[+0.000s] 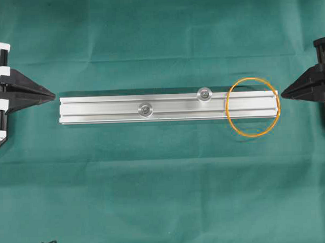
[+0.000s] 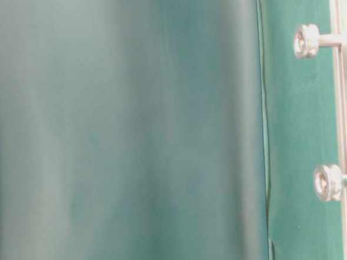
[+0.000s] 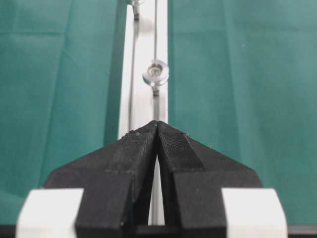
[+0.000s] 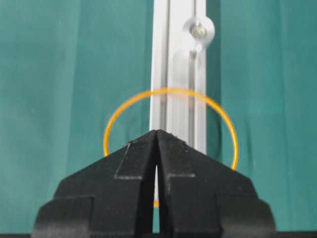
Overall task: Hook the rubber onto the shaft.
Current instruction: 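Raise the right gripper and open it above the orange ring, then move the open right gripper over the orange ring's near edge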
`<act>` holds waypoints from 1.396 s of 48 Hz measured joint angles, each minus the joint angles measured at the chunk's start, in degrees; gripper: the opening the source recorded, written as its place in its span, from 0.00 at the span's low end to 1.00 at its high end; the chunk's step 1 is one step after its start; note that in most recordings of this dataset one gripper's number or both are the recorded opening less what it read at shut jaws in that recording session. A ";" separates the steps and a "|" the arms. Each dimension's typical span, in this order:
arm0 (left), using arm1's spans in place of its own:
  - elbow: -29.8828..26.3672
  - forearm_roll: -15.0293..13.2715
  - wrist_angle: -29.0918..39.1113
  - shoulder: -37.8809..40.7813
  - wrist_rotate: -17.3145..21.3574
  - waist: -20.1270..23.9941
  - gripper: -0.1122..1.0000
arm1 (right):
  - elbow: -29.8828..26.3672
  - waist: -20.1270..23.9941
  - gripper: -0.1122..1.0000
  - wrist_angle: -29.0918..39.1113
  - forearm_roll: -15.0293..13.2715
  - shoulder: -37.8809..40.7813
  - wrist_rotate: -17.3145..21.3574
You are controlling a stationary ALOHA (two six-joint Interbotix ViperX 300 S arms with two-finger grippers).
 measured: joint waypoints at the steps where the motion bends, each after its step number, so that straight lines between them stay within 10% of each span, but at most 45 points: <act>1: 0.00 0.00 0.09 0.00 0.00 0.00 0.10 | -0.26 0.09 0.12 0.97 0.00 0.26 0.00; 25: 0.00 0.00 0.09 -0.09 0.00 0.00 0.10 | -8.61 0.09 0.12 25.93 0.09 7.73 2.55; 67: -0.35 0.00 0.00 0.00 0.00 0.00 0.10 | -9.67 0.00 0.13 29.27 -0.09 8.88 2.90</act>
